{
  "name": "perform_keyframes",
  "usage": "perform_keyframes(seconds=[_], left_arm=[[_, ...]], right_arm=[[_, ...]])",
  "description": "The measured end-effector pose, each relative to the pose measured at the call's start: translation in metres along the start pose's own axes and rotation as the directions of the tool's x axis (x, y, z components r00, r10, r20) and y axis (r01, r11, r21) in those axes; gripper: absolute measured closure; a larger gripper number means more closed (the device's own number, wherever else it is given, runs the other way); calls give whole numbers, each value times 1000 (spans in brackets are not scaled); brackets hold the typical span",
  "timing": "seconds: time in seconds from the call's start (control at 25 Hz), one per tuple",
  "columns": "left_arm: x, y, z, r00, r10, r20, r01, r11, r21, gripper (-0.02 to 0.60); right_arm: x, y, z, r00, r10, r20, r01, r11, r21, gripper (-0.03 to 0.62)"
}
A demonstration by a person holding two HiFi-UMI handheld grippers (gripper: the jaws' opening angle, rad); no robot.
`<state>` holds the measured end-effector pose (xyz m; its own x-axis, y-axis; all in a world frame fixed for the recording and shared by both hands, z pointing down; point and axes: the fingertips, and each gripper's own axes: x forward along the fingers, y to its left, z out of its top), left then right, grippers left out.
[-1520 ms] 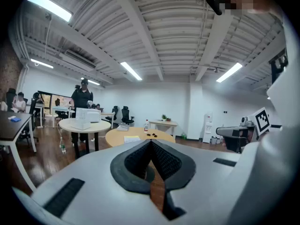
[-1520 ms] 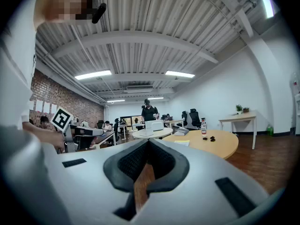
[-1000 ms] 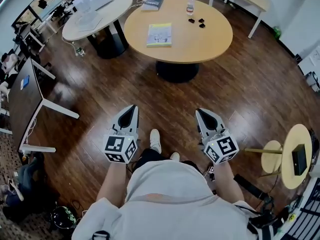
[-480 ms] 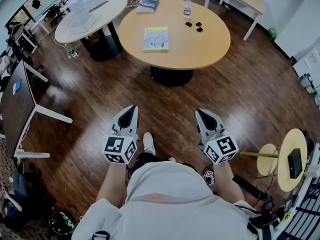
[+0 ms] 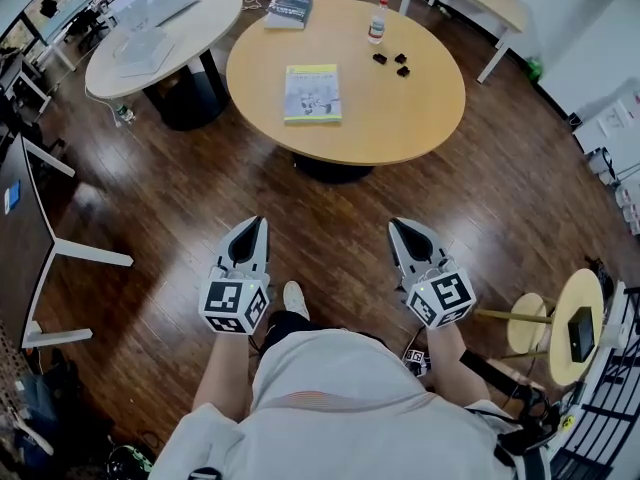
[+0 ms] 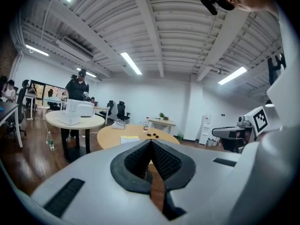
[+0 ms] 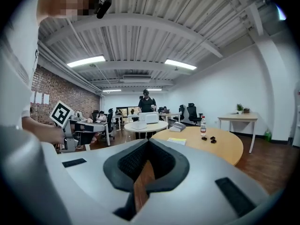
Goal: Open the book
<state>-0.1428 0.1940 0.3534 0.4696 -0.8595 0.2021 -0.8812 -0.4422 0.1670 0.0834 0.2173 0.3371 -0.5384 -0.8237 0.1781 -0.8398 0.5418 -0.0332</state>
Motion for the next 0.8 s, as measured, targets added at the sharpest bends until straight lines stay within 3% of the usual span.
perform_keyframes(seconds=[0.36, 0.8], left_arm=[[48, 65, 5, 997, -76, -15, 75, 996, -39, 572], [70, 90, 14, 992, -128, -10, 128, 991, -34, 572]], right_arm=[[68, -8, 10, 995, -88, -42, 87, 996, -10, 591], [112, 11, 13, 995, -82, -55, 81, 997, -13, 590]])
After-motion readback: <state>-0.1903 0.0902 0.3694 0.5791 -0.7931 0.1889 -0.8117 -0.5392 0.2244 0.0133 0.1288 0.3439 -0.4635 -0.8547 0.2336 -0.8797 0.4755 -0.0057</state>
